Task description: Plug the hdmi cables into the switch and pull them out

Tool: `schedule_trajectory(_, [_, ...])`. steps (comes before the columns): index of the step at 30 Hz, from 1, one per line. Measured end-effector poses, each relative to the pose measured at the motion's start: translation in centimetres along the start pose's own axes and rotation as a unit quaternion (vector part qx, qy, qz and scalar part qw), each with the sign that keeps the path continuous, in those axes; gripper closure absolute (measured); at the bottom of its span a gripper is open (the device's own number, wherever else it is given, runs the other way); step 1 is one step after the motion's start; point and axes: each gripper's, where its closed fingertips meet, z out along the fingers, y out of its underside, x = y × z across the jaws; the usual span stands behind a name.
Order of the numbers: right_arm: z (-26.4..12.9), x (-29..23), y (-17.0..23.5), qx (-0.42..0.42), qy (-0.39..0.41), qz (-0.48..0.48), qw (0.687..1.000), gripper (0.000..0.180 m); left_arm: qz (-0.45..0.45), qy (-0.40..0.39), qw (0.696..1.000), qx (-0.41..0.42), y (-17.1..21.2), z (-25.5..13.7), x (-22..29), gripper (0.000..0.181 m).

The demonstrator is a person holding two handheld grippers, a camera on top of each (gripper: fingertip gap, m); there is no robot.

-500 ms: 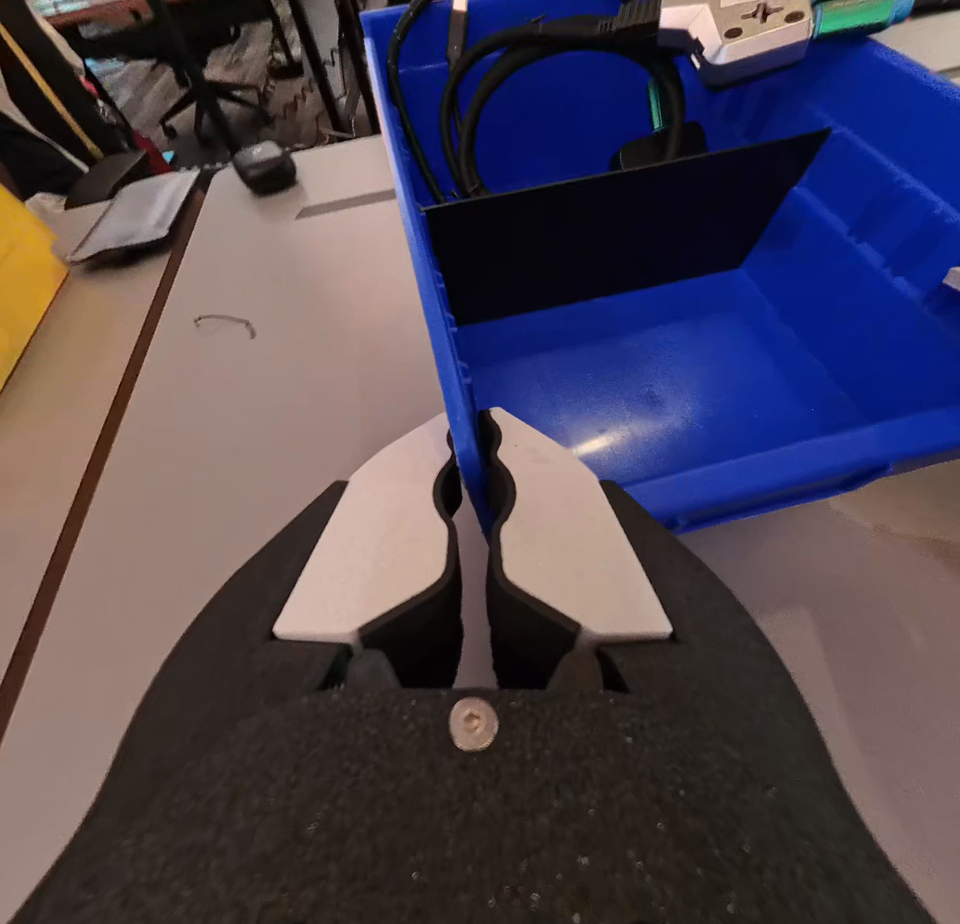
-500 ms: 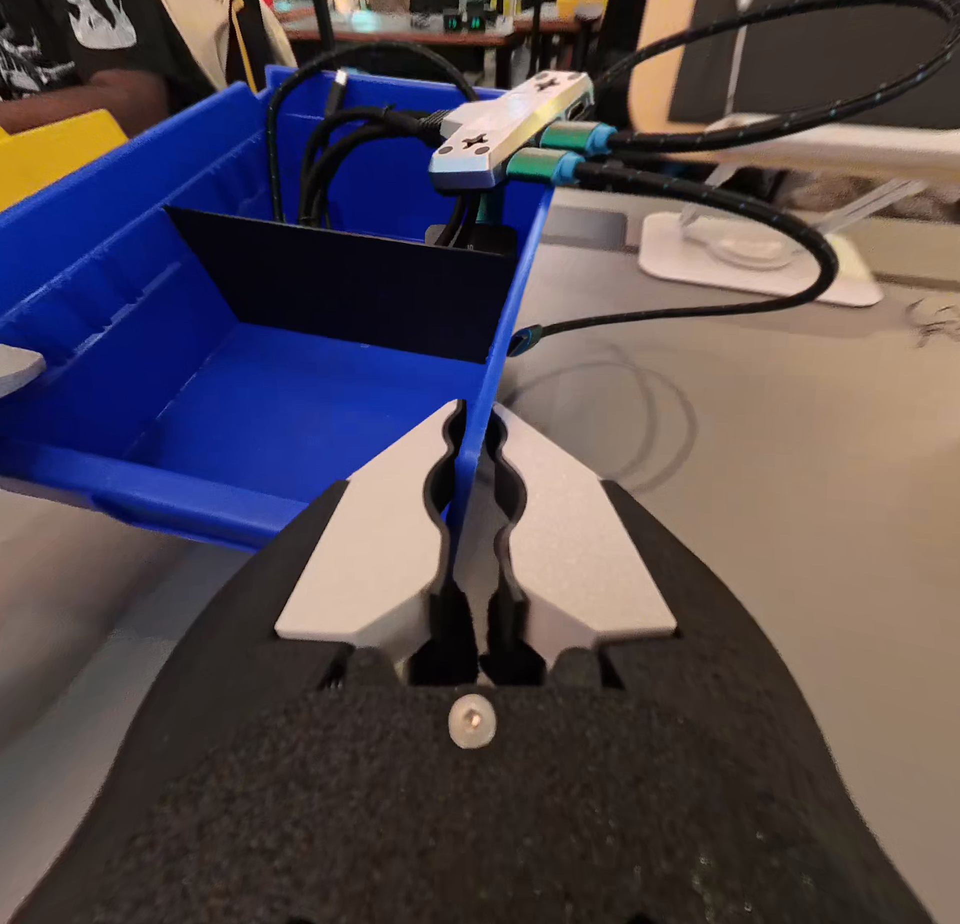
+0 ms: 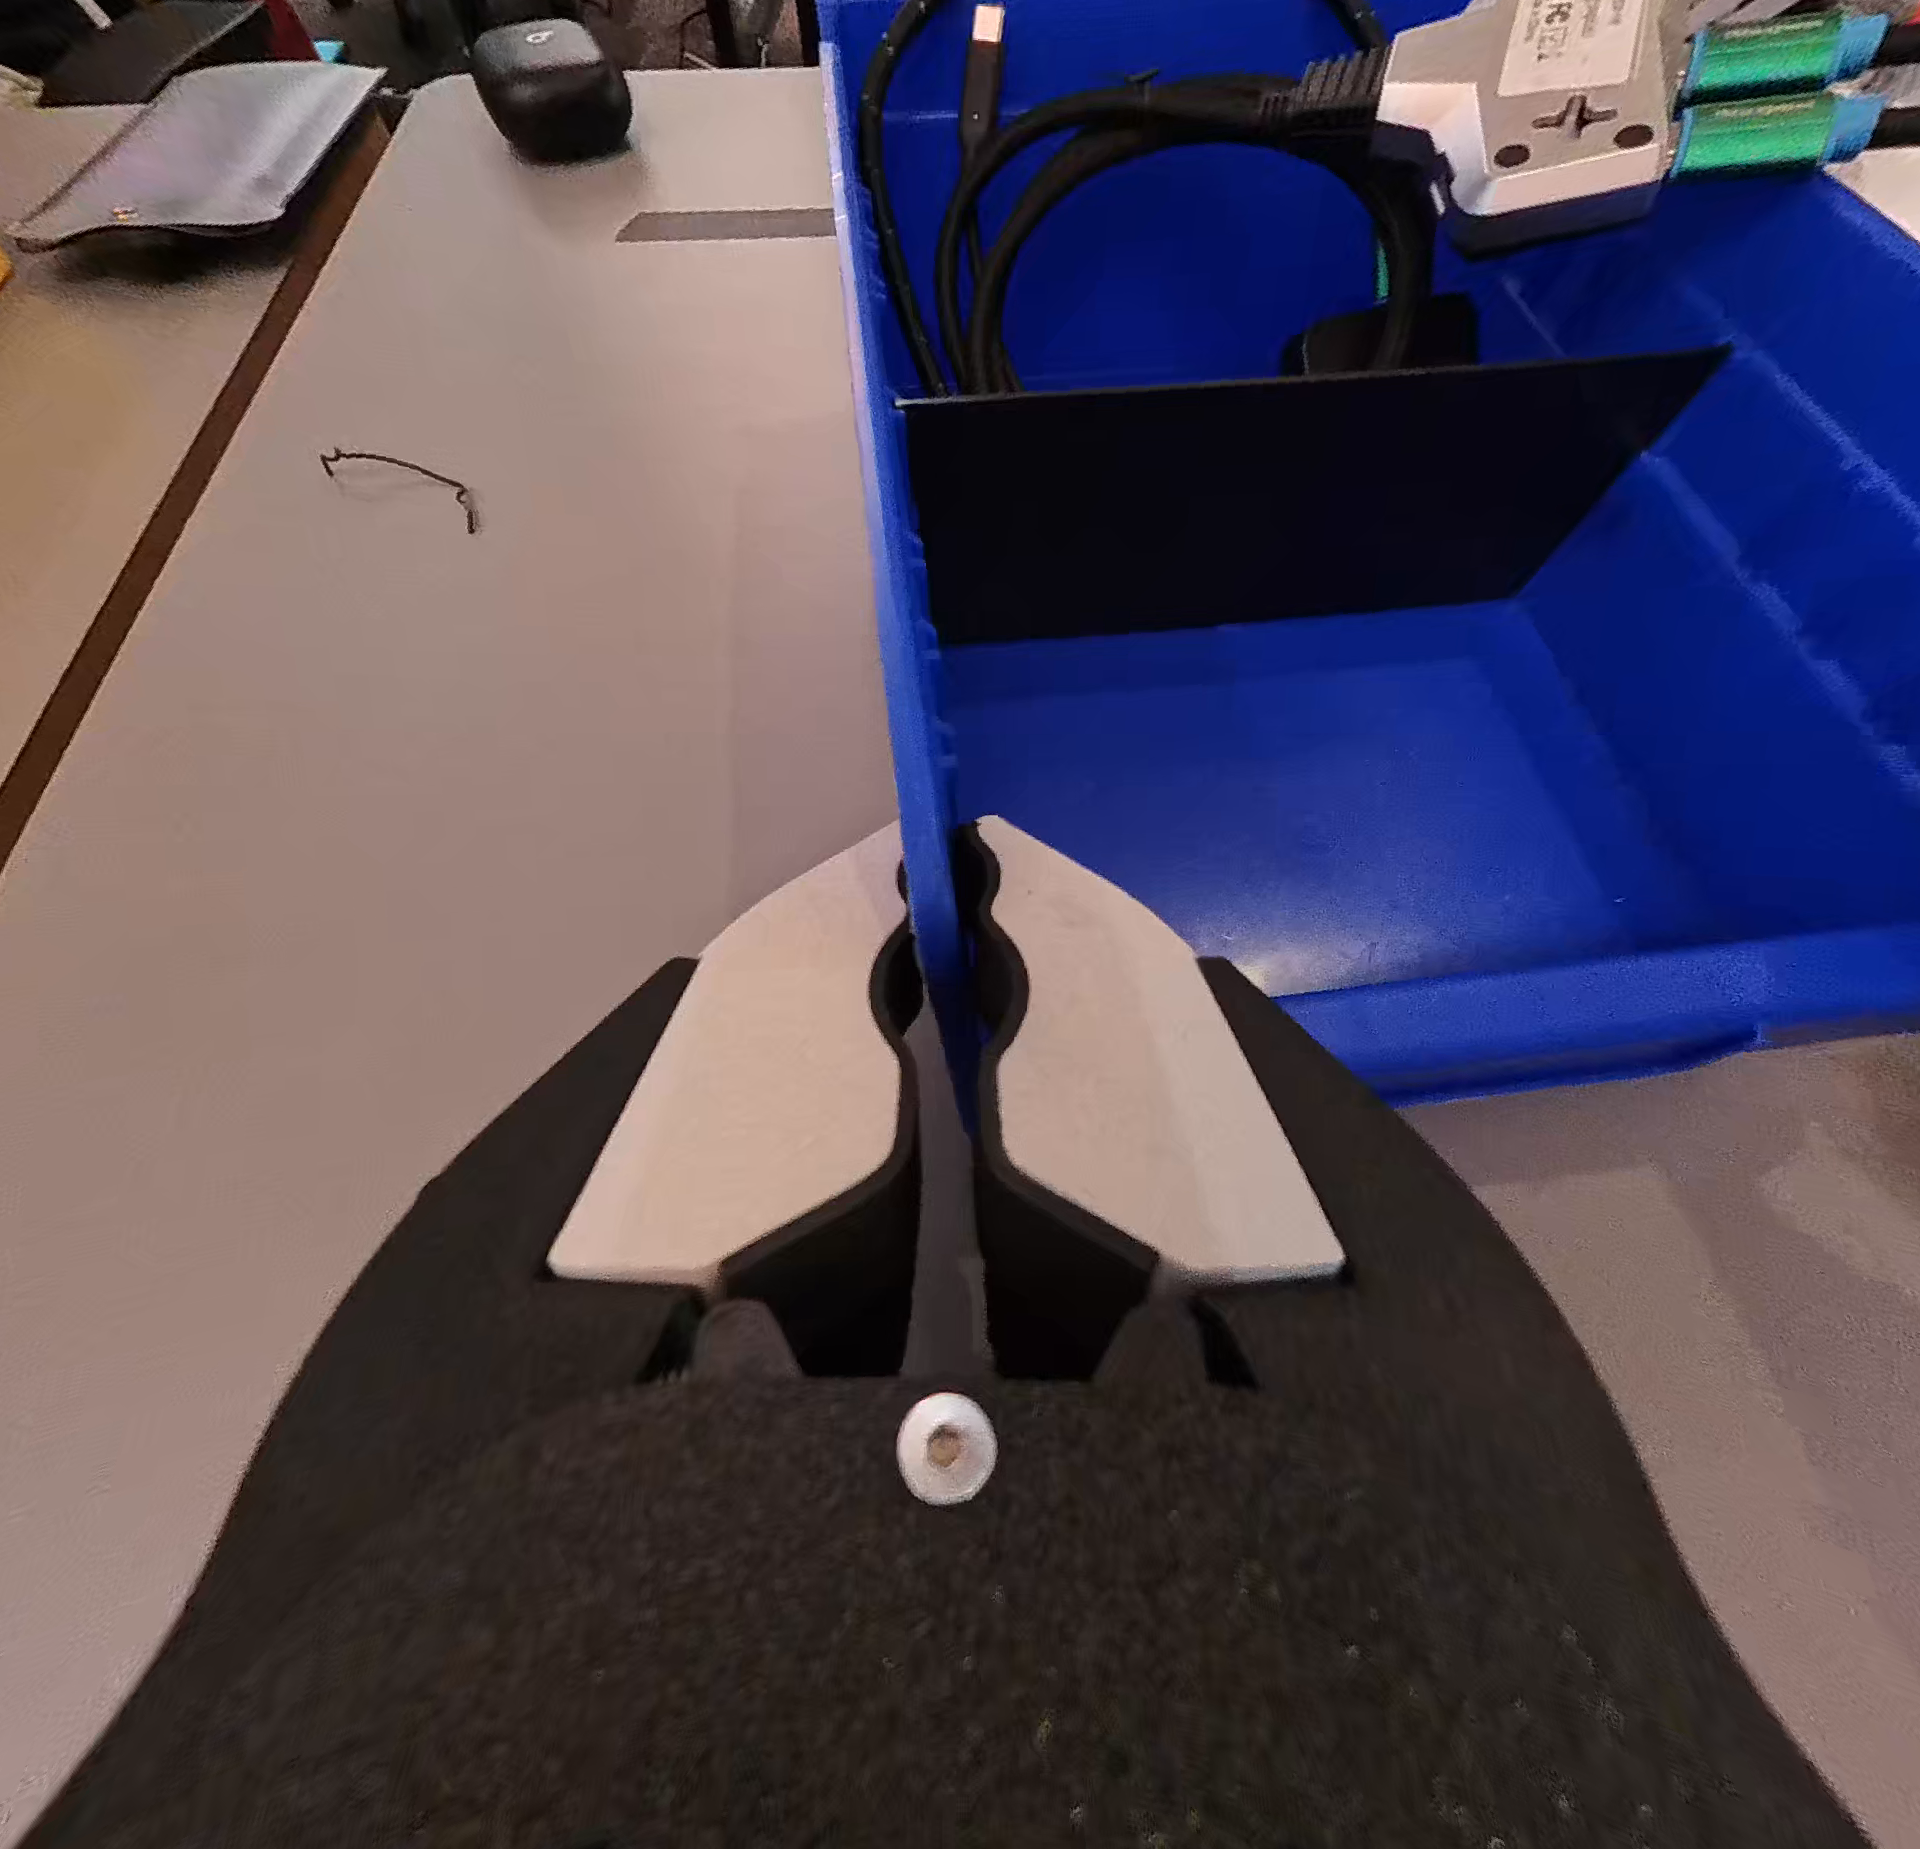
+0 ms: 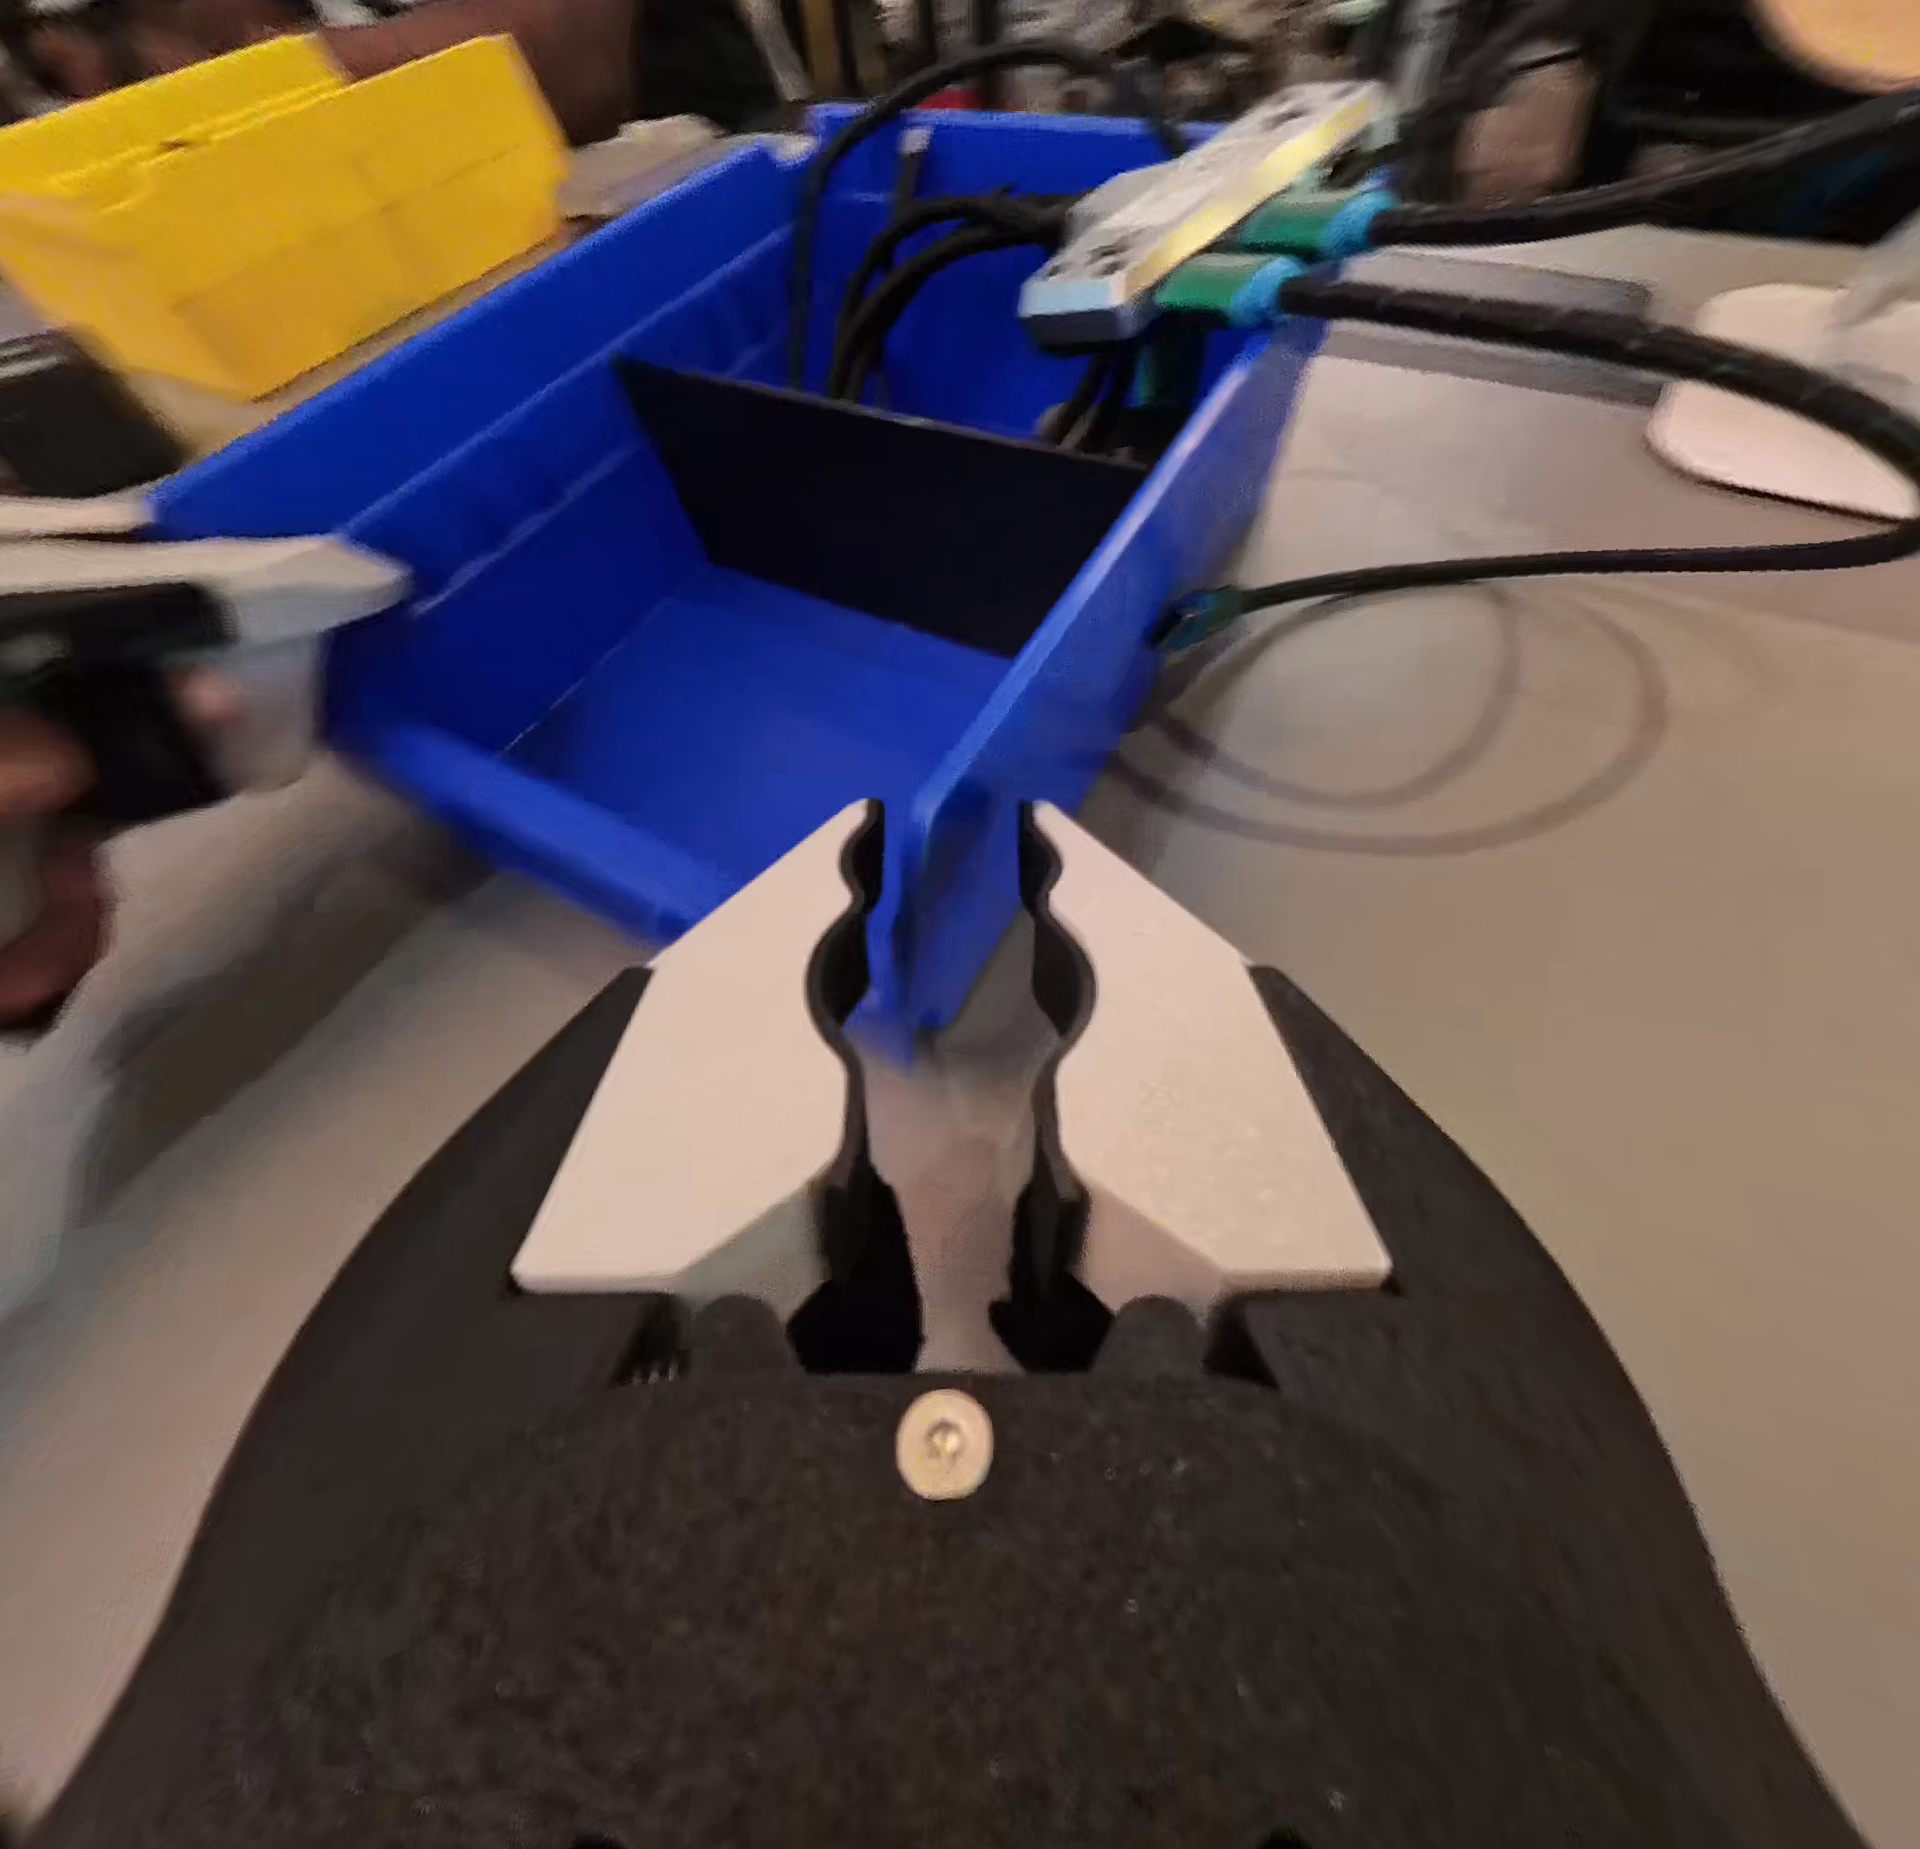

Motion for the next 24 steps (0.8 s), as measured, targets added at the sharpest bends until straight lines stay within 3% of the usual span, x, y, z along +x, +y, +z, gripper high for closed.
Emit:
schedule_trajectory(2, [-3.4,-0.3,0.9,-0.01,-0.078,-0.018,0.997,0.148,0.006,0.003,1.0,-0.001,-0.2,-0.4,0.6,0.153])
schedule_trajectory(5, [-9.3,1.5,2.8,-0.007,-0.162,-0.048,0.986,0.143,0.027,-0.036,0.998,0.042,-2.6,-3.1,0.1,0.136])
schedule_trajectory(8, [-14.6,5.5,5.7,-0.028,-0.227,-0.032,0.973,0.143,0.032,-0.035,0.995,0.086,-6.0,-5.8,1.8,0.134])
schedule_trajectory(11, [-17.8,12.1,6.3,0.001,-0.221,0.044,0.974,0.141,0.063,0.05,0.994,0.079,-7.1,-6.9,9.1,0.132])
schedule_trajectory(14, [-20.2,19.1,4.7,0.054,-0.138,0.11,0.983,0.138,-0.034,0.236,0.966,0.098,-5.5,-8.3,20.9,0.139])
schedule_trajectory(16, [-22.4,23.3,5.2,0.07,-0.051,0.106,0.991,0.134,-0.091,0.282,0.951,0.093,-2.9,-8.9,26.2,0.141])
schedule_trajectory(19, [-25.6,27.3,7.1,0.079,0.048,0.096,0.991,0.132,-0.084,0.253,0.96,0.085,0.9,-8.8,29.3,0.142])
schedule_trajectory(24, [-26.5,31.5,8.0,0.069,0.147,0.062,0.985,0.125,0.055,0.193,0.977,0.075,1.4,-7.0,28.5,0.14])
